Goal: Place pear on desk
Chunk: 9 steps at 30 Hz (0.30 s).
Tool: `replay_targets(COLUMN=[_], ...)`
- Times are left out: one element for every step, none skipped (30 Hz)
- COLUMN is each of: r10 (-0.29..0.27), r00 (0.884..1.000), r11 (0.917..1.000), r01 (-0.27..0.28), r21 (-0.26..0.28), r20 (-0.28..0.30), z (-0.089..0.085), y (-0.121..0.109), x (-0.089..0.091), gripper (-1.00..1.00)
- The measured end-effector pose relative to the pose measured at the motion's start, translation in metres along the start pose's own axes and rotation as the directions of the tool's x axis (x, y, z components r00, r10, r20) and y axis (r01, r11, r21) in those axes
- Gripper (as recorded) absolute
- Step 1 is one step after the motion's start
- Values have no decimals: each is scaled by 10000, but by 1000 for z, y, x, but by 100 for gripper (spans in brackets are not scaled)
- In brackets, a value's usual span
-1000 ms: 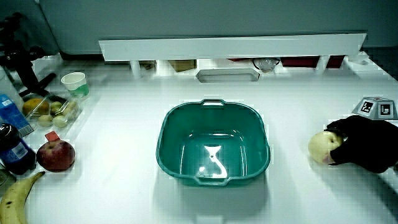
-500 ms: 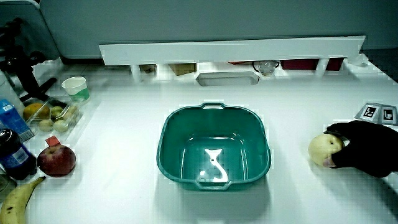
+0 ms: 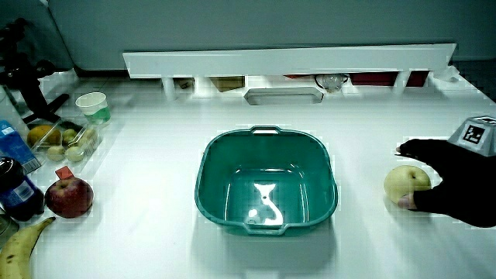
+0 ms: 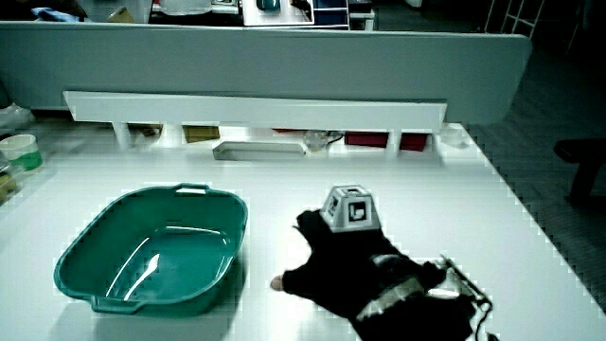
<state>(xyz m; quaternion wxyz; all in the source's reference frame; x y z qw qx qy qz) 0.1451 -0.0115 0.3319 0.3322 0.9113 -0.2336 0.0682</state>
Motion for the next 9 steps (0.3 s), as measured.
replay_targets(r10=[138,276,491,591,669,760,1067,1280,1330], r00=[9999,9996,9983,9965,9950,9929,9906,9907,9887], r11=[9997,9988,9972,9965,9954,9916,9887,9825,9827], r01=[-137,-273,-473,-554,-615,-656,-967,-1205,-1224], r21=[-202,-404,-581,-625,-733,-1111,-1147,-1419,-1389], r20=[43,83,307,598,739,917,852,451,695], z=[-6,-12,-16,-12,-16,-27,-25,-30,-32], y=[0,-1,-3,-8,-10,-9,-13,-14,-16], x=[-5,-9,-17,-30,-36,-37,-45,-48,-52], gripper=[-100,-100,-100,-100,-100,-100,-100,-100,-100])
